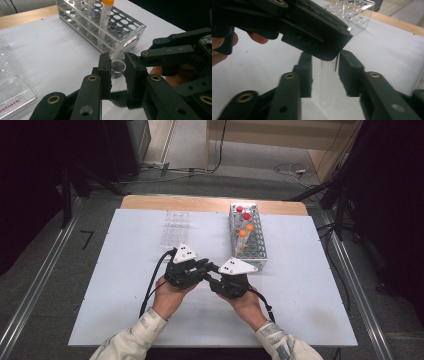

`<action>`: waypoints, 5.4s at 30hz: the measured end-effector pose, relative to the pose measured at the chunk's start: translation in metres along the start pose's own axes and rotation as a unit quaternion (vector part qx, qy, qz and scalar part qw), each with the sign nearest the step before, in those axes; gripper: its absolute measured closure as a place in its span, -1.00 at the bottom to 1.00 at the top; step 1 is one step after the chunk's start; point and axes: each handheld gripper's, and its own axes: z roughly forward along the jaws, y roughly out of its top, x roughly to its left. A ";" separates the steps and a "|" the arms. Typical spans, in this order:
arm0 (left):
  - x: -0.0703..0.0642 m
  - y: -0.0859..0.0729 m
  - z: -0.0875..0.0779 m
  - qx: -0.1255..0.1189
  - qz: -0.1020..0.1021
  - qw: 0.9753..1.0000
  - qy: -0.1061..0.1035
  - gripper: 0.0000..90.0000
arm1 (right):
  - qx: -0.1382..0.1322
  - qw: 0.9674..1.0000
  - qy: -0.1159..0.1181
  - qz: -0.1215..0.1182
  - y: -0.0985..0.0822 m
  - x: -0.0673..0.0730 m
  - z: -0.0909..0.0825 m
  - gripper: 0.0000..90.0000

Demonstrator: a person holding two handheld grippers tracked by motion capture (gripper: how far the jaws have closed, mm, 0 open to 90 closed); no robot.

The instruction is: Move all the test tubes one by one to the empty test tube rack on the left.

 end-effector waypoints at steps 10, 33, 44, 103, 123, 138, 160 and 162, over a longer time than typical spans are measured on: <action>0.018 0.011 -0.008 -0.018 -0.020 1.000 0.016 0.70 | 0.007 1.000 0.002 0.001 0.003 -0.005 -0.005 -0.22; 0.069 0.045 -0.032 -0.045 -0.052 0.994 0.083 0.70 | 0.003 0.999 -0.016 0.028 0.005 -0.021 -0.020 -0.49; 0.086 0.053 -0.032 -0.047 -0.060 0.991 0.109 0.70 | 0.002 0.999 -0.019 0.032 0.005 -0.022 -0.022 -0.48; 0.088 0.015 0.015 0.010 -0.030 0.986 0.164 0.62 | 0.005 0.999 -0.020 0.036 0.004 -0.023 -0.022 -0.48; 0.074 0.011 -0.018 -0.048 -0.084 0.987 0.128 -0.58 | -0.005 0.998 -0.047 0.049 0.003 -0.040 -0.034 -0.46; 0.071 -0.014 -0.027 -0.020 -0.086 0.986 0.140 -0.73 | -0.009 0.990 -0.104 0.090 -0.002 -0.073 -0.030 -0.43; 0.062 -0.018 -0.021 -0.025 -0.079 0.987 0.134 -0.70 | 0.000 0.978 -0.170 0.121 0.004 -0.103 0.003 0.13; 0.061 -0.018 -0.021 -0.027 -0.080 0.987 0.133 -0.70 | 0.001 0.978 -0.171 0.122 0.003 -0.105 0.005 0.20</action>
